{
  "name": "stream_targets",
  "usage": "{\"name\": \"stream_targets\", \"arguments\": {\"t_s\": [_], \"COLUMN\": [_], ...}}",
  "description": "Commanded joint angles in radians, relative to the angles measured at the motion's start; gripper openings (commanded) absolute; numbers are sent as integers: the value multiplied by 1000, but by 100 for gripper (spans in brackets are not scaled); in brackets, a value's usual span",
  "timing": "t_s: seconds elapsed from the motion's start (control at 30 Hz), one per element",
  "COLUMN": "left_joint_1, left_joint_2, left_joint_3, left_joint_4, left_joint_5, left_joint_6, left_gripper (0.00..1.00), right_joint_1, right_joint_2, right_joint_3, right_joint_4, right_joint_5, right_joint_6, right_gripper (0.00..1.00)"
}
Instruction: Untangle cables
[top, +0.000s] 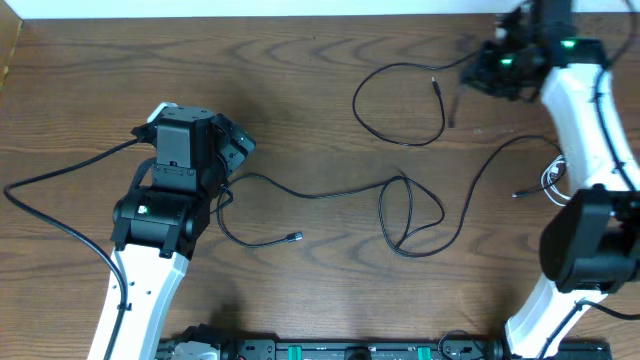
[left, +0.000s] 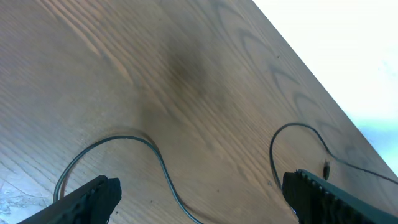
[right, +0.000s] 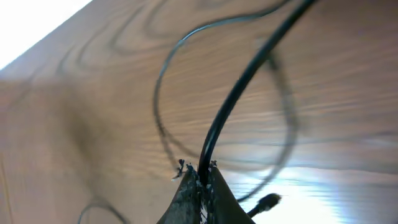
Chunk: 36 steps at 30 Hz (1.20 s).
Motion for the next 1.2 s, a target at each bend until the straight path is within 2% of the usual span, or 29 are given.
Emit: {"name": "stream_targets", "arguments": {"t_s": [0.0,0.17,0.33,0.5,0.6,0.7,0.8,0.87,0.93,0.97,1.1,1.17], "left_joint_1": [5,5,5,5,5,5,5,5,5,5,5,5], "left_joint_2": [3,3,3,3,3,3,3,3,3,3,3,3], "left_joint_3": [12,12,12,12,12,12,12,12,12,12,12,12], "left_joint_4": [0,0,0,0,0,0,0,0,0,-1,0,0], "left_joint_5": [-6,-6,-6,-6,-6,-6,-6,-6,-6,-6,-6,-6], "left_joint_6": [9,9,9,9,9,9,9,9,9,9,9,9], "left_gripper": [90,90,90,90,90,90,90,90,90,90,90,90], "right_joint_1": [104,245,348,418,430,428,426,426,426,425,414,407], "right_joint_2": [5,6,14,61,109,163,187,186,179,179,180,180], "right_joint_3": [3,3,3,3,3,3,3,3,4,4,3,3], "right_joint_4": [11,34,49,98,108,78,33,1,-34,-54,-117,-127], "right_joint_5": [12,102,402,651,664,619,586,589,589,589,597,608], "right_joint_6": [26,78,105,-57,-124,-122,-79,-16,75,136,328,395], "right_gripper": [1,1,1,1,1,2,33,40,69,80,99,99]}}
